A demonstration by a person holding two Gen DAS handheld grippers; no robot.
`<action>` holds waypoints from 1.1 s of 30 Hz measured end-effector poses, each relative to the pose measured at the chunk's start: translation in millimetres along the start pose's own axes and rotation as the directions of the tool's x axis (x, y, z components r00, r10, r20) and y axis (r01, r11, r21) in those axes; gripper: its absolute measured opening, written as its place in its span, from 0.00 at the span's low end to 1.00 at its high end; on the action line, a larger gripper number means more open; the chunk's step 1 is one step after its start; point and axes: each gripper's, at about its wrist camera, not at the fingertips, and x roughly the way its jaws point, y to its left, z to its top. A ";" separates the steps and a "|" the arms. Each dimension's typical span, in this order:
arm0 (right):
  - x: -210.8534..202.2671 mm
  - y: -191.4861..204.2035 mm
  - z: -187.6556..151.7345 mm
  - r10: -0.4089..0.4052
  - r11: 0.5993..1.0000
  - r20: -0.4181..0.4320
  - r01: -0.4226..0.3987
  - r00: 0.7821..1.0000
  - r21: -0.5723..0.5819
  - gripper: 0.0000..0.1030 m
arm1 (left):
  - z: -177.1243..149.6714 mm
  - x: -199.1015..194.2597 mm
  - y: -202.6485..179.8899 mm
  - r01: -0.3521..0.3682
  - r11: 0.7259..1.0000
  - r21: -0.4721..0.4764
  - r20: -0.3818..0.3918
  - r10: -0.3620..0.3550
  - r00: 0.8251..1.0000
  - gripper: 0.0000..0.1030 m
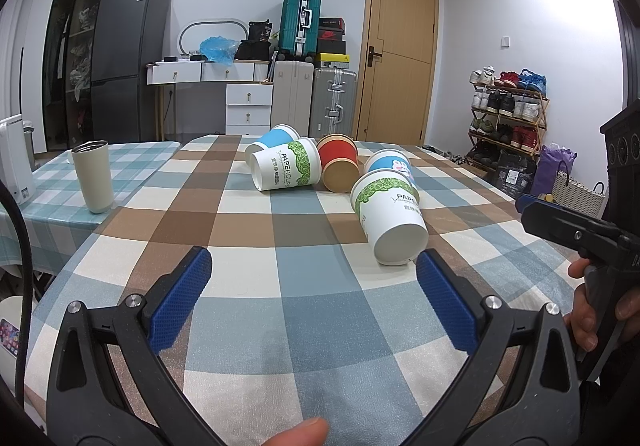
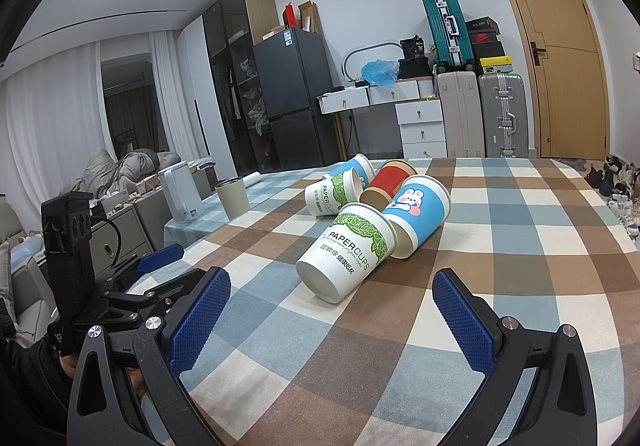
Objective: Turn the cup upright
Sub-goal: 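Move the left gripper toward the white leaf-print cup and close around it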
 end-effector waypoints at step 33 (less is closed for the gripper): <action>-0.5 -28.3 7.9 -0.141 0.988 -0.052 0.144 0.989 0.059 1.00 | 37.4 24.8 -35.9 0.009 0.999 0.041 -0.099 -0.005 0.995 0.99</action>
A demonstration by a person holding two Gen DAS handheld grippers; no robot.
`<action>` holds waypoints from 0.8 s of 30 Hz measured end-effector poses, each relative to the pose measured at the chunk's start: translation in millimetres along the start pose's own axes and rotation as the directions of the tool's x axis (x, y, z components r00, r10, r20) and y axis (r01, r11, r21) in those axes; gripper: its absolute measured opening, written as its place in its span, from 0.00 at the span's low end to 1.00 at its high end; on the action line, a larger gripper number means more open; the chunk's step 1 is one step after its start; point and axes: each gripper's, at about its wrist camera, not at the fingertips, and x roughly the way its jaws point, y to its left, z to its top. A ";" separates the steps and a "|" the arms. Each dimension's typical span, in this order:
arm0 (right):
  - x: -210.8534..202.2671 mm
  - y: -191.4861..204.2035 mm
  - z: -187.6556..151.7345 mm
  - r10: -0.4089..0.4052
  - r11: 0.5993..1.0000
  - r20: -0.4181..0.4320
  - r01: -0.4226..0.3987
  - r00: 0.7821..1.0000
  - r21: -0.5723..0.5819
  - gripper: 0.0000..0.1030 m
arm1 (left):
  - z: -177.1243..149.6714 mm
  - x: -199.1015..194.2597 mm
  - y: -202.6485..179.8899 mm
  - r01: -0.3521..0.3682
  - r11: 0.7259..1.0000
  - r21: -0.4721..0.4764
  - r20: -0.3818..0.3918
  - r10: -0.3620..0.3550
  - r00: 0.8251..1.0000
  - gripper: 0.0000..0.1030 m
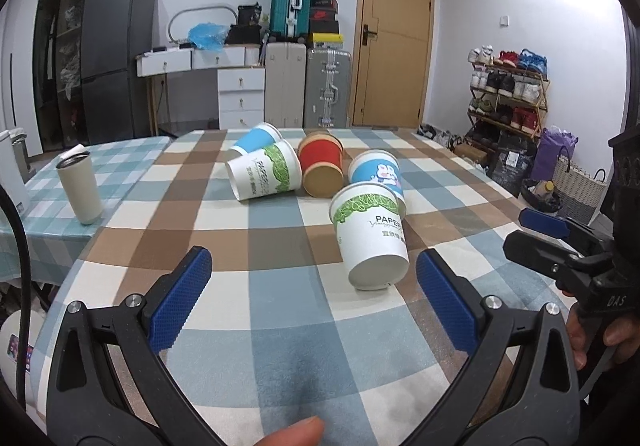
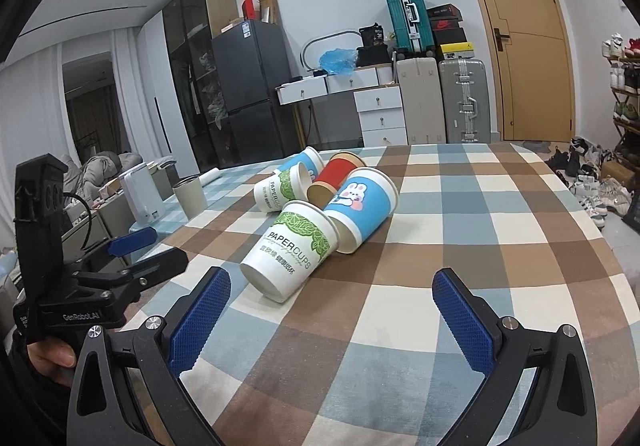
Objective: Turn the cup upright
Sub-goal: 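Move the left gripper toward the white leaf-print cup and close around it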
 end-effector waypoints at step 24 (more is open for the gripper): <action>-2.1 -13.5 2.9 -0.020 0.999 -0.001 0.020 1.000 0.035 1.00 | 17.6 102.1 -41.6 0.043 0.998 0.036 -0.257 -0.032 0.966 0.82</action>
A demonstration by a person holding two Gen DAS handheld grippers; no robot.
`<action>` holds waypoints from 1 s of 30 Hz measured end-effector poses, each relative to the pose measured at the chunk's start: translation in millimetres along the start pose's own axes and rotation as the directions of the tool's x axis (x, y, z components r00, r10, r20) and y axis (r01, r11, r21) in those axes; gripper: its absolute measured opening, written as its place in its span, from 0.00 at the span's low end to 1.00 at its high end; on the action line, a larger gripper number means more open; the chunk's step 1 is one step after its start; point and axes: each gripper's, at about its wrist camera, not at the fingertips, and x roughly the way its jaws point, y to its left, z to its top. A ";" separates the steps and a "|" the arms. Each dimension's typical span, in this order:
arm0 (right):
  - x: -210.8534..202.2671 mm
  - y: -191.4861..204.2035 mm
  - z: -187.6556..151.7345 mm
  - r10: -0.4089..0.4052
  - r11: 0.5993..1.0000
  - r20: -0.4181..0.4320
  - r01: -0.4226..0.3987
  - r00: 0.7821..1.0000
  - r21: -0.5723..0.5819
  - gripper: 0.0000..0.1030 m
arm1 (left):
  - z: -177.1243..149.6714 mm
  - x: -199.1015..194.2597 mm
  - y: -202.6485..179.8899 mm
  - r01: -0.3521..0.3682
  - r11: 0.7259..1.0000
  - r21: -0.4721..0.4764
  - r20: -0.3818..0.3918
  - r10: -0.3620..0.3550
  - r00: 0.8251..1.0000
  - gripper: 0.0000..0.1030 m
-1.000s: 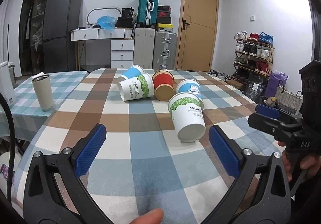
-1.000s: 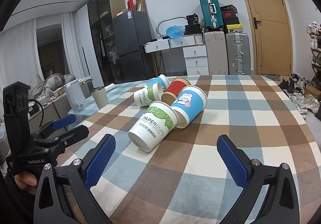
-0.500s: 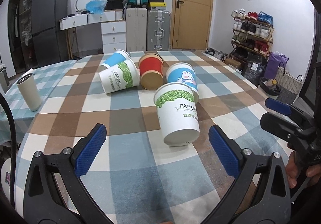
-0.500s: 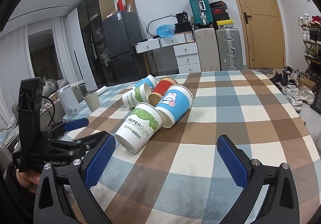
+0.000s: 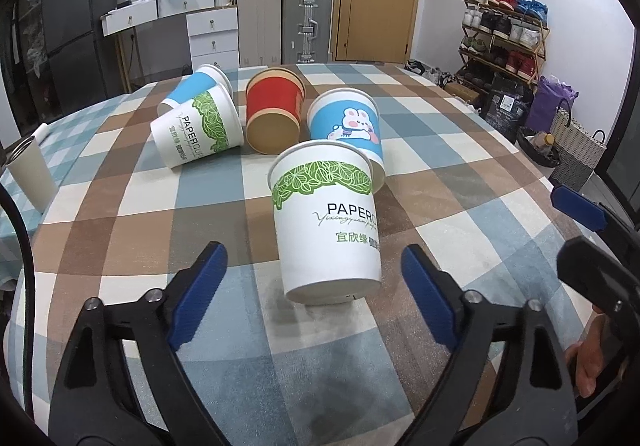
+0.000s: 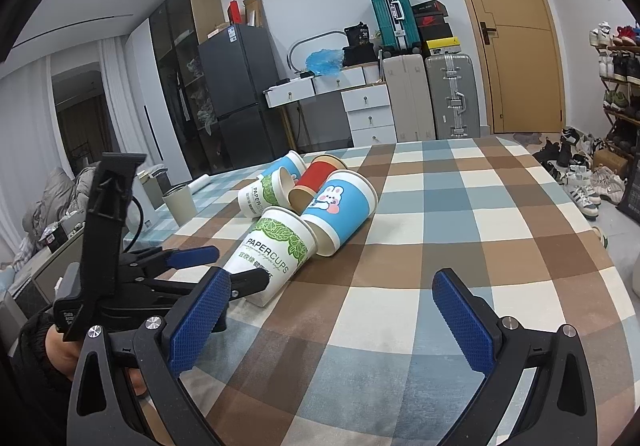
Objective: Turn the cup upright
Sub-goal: 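Move the left gripper toward the white leaf-print cup and close around it, then lift the white leaf-print cup with the left gripper and carry it aside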
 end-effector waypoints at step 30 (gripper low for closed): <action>7.8 20.7 -5.5 0.049 0.998 -0.041 -0.050 0.998 -0.036 1.00 | -25.9 -50.4 29.4 0.009 0.991 -0.133 0.087 0.003 0.996 0.51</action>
